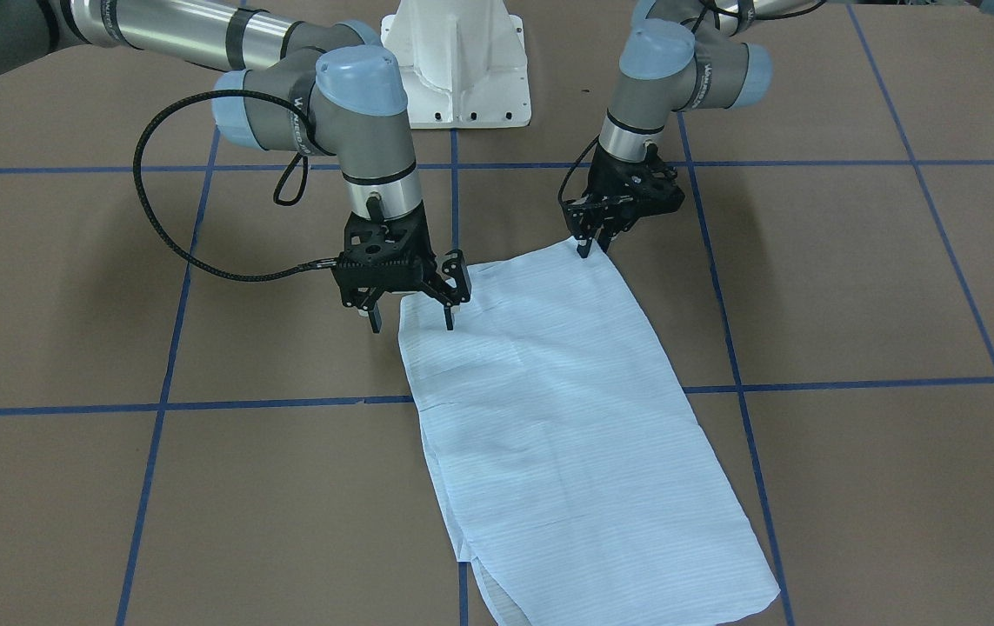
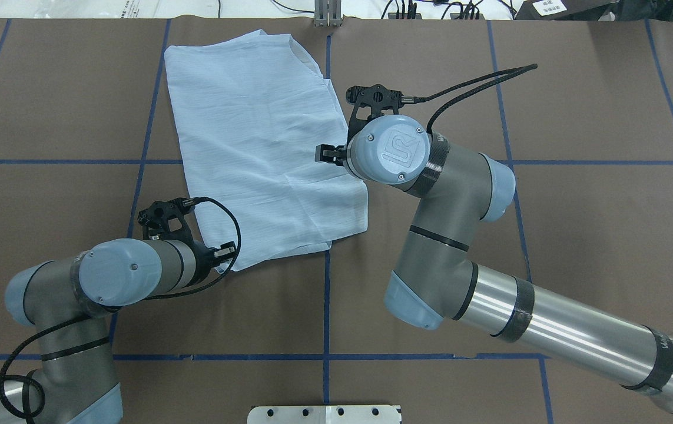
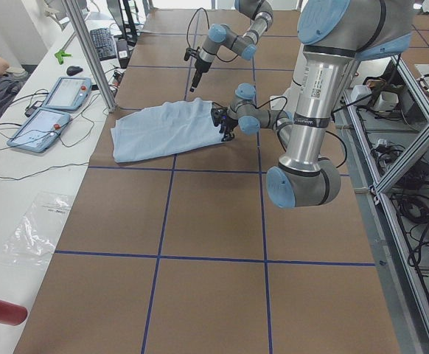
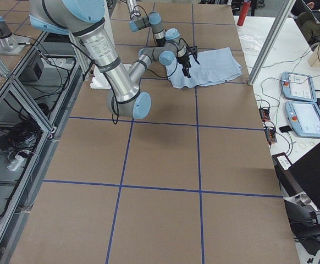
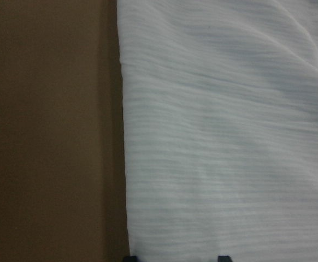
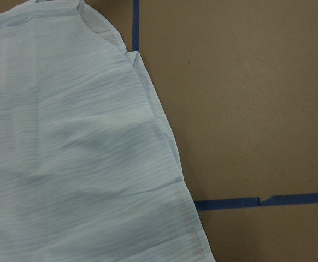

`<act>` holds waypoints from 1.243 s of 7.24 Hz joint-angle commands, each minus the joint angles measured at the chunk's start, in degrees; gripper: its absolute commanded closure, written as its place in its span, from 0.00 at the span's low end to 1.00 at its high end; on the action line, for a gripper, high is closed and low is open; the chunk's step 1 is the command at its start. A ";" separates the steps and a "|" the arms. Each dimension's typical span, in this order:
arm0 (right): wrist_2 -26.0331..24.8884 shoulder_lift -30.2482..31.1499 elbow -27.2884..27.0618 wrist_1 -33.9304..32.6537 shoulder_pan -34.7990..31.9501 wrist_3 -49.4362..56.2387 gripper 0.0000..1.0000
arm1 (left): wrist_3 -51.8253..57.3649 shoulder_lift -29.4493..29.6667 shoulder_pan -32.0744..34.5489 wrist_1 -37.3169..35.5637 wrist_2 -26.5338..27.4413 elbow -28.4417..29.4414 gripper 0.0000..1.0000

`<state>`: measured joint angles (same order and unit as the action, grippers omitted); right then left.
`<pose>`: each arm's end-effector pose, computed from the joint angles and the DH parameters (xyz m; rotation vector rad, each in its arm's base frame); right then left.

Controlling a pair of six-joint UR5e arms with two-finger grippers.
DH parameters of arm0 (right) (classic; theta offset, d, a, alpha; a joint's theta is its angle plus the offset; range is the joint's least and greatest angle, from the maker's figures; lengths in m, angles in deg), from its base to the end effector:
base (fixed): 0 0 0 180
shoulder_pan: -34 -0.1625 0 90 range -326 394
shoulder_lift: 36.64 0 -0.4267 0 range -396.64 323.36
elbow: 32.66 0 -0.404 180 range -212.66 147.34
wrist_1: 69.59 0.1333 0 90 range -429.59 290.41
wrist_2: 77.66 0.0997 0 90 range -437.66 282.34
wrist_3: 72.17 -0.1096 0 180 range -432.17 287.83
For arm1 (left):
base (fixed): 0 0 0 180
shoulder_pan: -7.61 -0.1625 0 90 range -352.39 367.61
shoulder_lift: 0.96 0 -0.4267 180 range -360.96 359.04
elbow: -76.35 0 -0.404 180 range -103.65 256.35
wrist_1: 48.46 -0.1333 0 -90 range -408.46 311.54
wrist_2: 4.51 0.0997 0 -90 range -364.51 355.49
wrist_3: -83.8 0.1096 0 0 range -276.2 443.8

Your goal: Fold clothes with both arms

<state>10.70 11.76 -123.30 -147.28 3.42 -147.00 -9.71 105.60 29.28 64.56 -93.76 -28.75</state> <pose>-0.5586 -0.4886 0.1923 0.3957 -0.8696 0.2619 0.5195 -0.3514 0.3415 0.1638 0.9478 -0.4116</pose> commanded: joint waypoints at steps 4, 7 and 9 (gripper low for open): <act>-0.29 -0.58 -0.16 -0.87 6.05 -32.08 0.05 | -1.22 0.14 0.04 0.45 0.39 -0.02 1.00; -1.35 -1.37 0.81 -6.57 10.01 -43.28 0.14 | -1.32 0.23 0.04 0.63 0.66 -0.54 1.00; -2.75 -1.64 1.51 -7.03 11.86 -49.84 0.26 | -1.23 0.32 0.04 0.63 0.66 -0.55 1.00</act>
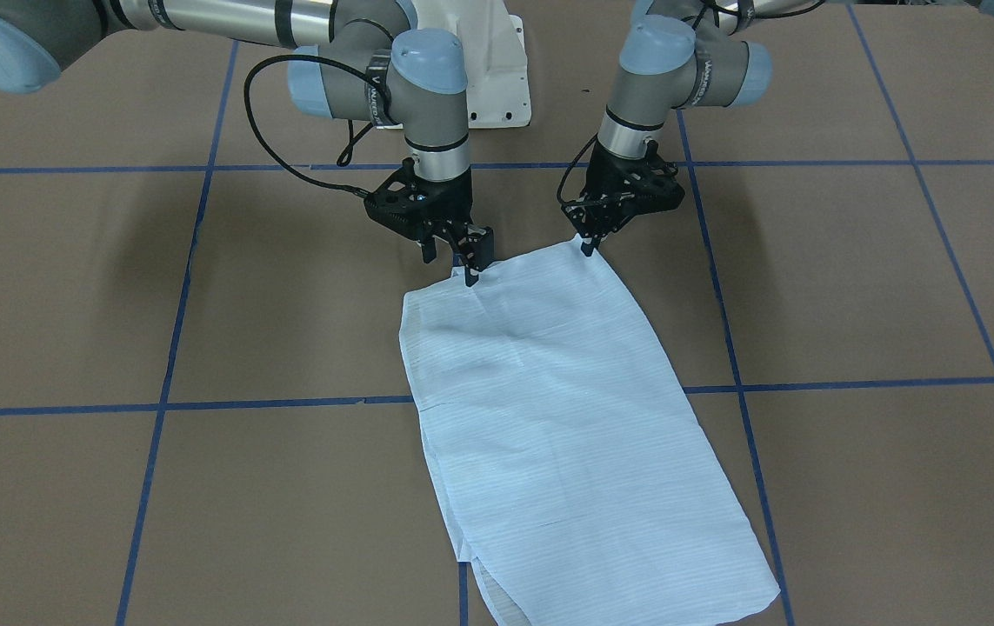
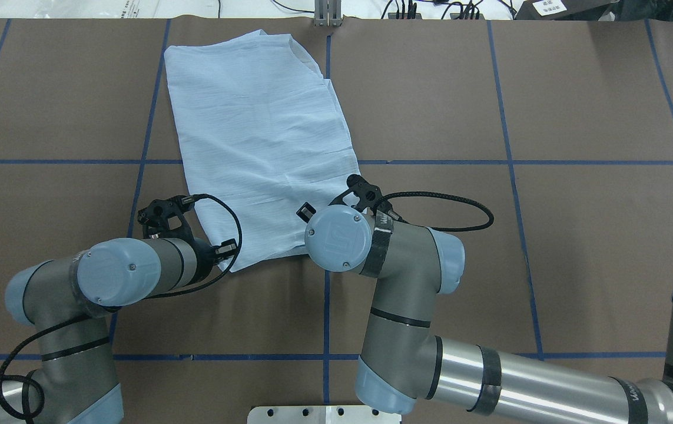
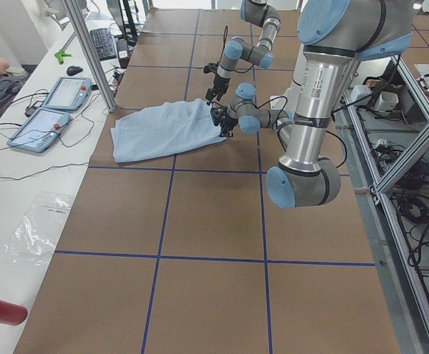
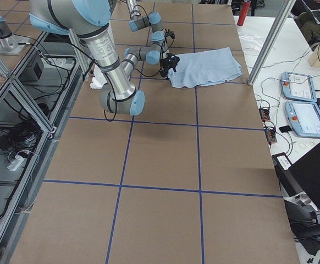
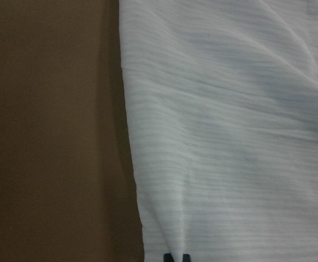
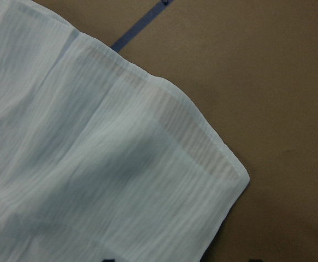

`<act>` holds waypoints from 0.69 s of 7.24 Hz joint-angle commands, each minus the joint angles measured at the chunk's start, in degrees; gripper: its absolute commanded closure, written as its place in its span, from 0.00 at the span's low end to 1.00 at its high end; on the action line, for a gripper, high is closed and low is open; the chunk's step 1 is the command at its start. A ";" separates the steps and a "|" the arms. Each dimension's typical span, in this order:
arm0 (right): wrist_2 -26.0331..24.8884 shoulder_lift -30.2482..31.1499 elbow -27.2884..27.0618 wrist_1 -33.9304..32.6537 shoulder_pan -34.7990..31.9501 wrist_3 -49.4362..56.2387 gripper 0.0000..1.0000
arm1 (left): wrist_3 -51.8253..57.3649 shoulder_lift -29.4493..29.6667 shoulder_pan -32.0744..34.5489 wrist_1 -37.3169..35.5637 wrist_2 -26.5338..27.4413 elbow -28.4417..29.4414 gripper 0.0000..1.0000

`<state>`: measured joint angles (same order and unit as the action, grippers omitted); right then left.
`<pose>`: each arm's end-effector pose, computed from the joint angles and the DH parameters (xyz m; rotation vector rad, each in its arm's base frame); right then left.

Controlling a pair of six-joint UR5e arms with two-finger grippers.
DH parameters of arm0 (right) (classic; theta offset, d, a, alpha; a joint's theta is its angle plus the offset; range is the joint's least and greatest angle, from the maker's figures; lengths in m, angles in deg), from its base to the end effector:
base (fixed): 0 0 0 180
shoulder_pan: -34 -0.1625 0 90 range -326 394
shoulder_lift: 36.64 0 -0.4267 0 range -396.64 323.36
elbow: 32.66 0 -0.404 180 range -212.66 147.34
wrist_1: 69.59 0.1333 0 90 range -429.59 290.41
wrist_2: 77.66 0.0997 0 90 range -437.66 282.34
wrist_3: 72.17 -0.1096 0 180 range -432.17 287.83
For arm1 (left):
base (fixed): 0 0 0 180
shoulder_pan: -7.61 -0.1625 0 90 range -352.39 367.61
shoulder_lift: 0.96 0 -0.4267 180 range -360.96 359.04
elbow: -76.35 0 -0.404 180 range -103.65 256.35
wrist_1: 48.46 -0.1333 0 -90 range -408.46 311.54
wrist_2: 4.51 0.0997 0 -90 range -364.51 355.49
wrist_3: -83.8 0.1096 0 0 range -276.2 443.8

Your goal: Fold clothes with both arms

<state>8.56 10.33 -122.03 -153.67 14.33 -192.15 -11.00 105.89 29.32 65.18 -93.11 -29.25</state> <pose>-0.6471 -0.3806 0.2003 -0.0144 -0.8727 0.8407 0.5175 -0.3524 0.3325 0.1676 0.9735 -0.4368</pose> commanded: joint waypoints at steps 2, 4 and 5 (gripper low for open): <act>-0.70 -1.86 2.77 -1.52 0.95 -5.97 0.29 | 0.06 -0.14 0.00 0.00 0.01 -0.13 1.00; -0.71 -3.46 4.73 -1.17 0.95 -6.06 0.33 | 0.06 -0.23 0.00 0.00 0.01 -0.22 1.00; -0.79 -3.46 4.81 -1.08 0.95 -6.15 0.34 | 0.06 -0.23 0.00 0.00 0.01 -0.22 1.00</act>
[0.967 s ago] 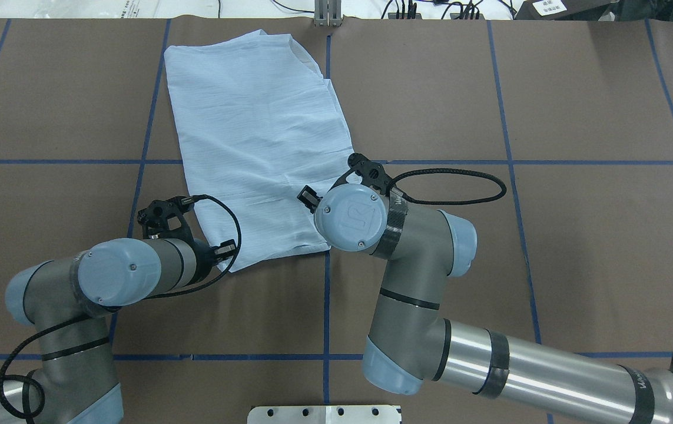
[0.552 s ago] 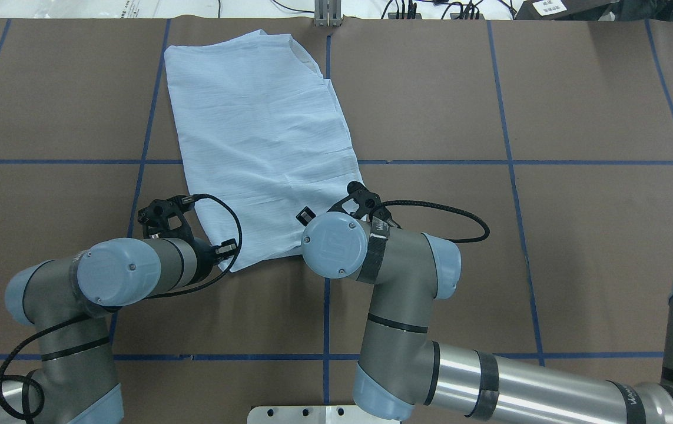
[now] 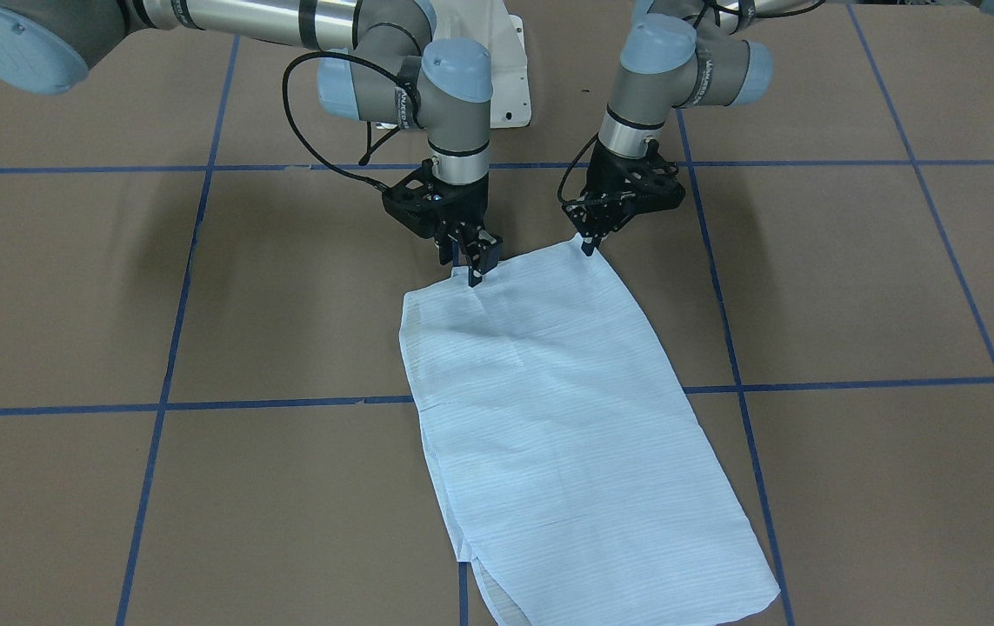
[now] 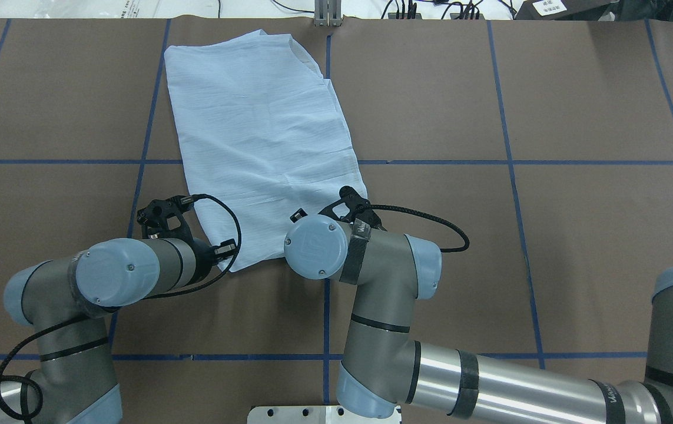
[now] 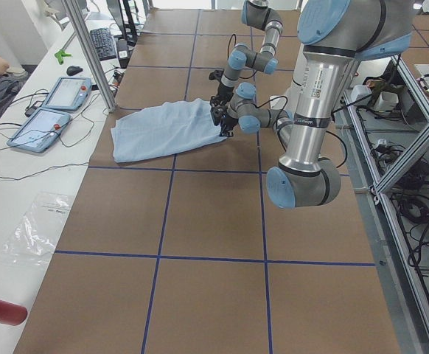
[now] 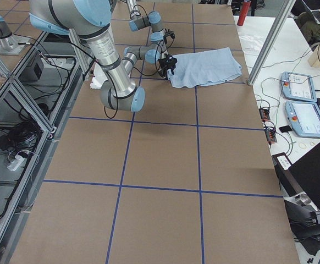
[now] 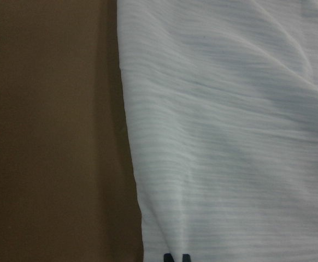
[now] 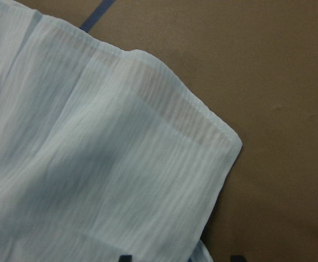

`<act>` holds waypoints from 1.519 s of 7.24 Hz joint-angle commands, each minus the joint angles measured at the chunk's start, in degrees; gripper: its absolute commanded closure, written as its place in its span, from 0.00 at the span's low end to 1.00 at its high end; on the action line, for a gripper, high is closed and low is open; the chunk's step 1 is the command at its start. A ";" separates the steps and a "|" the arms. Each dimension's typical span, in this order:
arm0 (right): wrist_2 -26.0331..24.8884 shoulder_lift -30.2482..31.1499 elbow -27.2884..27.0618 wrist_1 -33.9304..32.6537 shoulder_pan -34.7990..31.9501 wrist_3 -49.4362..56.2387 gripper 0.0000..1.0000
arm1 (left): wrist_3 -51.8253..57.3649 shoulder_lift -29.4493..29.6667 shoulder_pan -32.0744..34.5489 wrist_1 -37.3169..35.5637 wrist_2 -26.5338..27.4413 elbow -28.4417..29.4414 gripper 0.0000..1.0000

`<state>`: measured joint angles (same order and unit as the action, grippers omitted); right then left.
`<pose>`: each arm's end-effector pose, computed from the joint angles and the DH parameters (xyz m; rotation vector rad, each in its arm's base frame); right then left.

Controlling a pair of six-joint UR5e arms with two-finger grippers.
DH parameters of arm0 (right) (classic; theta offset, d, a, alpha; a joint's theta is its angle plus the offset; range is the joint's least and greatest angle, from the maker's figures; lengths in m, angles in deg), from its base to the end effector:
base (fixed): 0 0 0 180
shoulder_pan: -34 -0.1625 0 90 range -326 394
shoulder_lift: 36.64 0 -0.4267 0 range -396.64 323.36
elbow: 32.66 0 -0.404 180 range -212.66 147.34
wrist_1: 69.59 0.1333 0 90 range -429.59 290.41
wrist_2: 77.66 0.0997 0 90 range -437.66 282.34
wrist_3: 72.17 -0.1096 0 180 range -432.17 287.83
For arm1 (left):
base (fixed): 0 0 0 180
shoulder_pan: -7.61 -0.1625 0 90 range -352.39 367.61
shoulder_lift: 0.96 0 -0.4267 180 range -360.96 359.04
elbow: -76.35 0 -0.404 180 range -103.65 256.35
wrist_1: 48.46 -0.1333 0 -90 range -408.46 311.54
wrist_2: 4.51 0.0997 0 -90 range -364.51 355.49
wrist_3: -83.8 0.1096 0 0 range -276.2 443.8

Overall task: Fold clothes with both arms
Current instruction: 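Grasp the shirt edges nearest the robot with both grippers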

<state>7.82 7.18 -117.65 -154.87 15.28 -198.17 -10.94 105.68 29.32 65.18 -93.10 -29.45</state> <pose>-0.6741 -0.3783 0.1965 -0.0483 -0.8347 0.9329 0.5161 -0.3519 0.3330 0.1682 0.9732 -0.4359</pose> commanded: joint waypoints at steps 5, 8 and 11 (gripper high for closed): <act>-0.05 -0.40 1.31 0.20 0.01 -0.22 0.43 | 0.09 -0.11 0.00 0.18 0.00 -0.02 1.00; -0.40 -1.89 3.49 0.38 0.01 -2.65 0.51 | 0.18 -0.20 0.00 0.18 -0.09 -0.02 1.00; -1.11 -3.13 4.74 0.47 0.01 -3.82 1.00 | 0.35 -0.29 0.00 0.26 -0.09 -0.02 1.00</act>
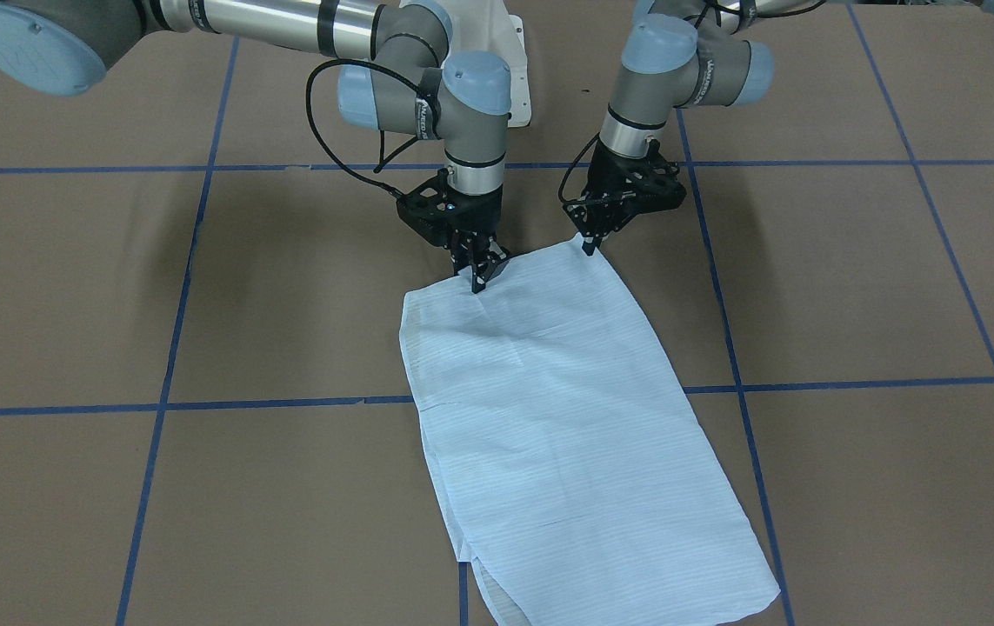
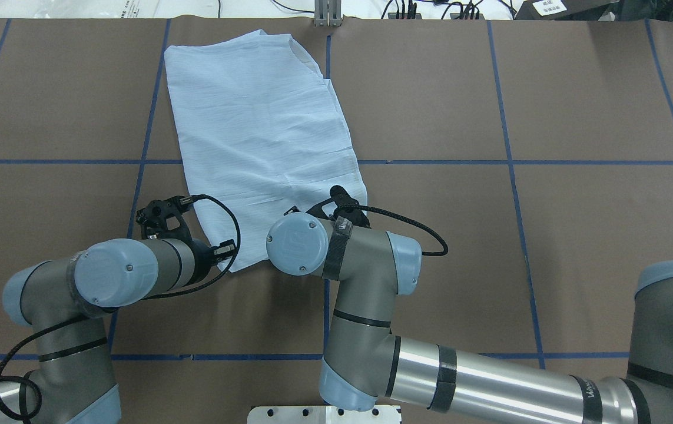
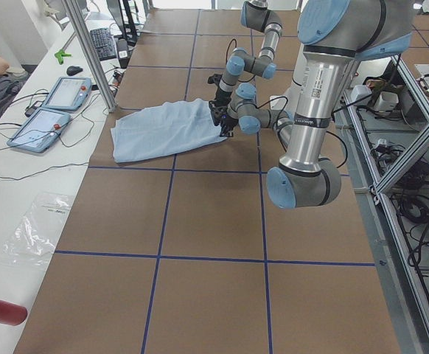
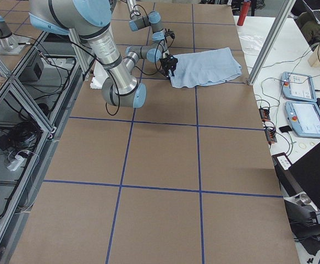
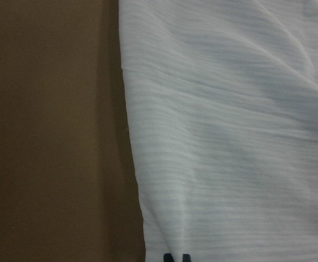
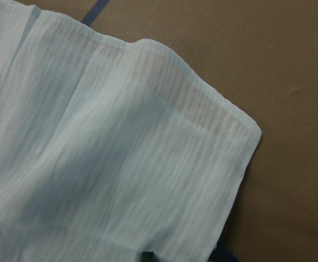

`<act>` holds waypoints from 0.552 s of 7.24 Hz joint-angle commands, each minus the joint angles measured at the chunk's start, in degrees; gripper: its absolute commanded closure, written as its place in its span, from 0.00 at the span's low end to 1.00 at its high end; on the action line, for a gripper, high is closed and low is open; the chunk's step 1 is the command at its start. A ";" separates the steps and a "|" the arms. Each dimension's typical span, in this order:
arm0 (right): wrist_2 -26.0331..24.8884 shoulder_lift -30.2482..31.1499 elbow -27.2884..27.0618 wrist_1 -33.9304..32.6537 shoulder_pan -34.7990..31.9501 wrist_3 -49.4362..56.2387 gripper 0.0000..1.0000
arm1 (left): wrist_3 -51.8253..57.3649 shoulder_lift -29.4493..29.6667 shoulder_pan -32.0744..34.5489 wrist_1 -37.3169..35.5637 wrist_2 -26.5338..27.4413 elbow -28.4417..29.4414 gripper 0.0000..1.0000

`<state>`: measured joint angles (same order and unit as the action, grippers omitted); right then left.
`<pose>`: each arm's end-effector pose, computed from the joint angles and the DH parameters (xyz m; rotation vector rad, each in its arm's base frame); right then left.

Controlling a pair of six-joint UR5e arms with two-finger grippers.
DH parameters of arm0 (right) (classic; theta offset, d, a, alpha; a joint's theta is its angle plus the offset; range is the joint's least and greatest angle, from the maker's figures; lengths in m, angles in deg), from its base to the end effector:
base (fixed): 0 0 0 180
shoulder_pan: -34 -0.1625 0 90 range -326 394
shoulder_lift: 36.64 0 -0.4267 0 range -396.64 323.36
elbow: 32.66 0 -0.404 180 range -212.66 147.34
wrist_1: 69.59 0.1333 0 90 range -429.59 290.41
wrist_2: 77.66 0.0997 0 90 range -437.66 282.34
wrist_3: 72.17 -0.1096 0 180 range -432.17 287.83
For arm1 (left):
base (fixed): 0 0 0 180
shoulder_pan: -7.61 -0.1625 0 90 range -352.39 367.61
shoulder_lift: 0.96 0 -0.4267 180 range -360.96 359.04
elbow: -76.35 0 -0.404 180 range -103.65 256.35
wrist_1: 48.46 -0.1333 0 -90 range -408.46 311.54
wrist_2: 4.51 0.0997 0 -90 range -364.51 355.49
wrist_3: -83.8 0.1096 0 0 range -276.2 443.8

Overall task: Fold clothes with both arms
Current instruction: 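Grasp the shirt edges nearest the robot with both grippers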

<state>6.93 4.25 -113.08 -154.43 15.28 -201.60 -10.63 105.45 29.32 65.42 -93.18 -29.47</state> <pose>-0.6943 -0.3869 0.1921 -0.0543 -0.8185 0.9971 0.5154 -0.3514 0.3347 0.1696 0.9732 -0.4303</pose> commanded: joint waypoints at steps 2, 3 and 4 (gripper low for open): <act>-1.00 -0.19 -0.61 0.03 0.00 0.32 1.00 | 0.13 -0.06 0.00 0.03 0.00 0.00 1.00; -1.01 -0.19 -0.88 0.03 -0.09 0.49 1.00 | 0.13 0.02 0.00 0.03 0.00 0.00 1.00; -1.01 -0.11 -1.49 0.03 -0.17 0.58 1.00 | 0.22 0.46 0.00 0.03 0.00 -0.09 1.00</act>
<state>5.98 4.07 -113.95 -154.40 15.20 -201.19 -10.49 105.56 29.31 65.45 -93.19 -29.50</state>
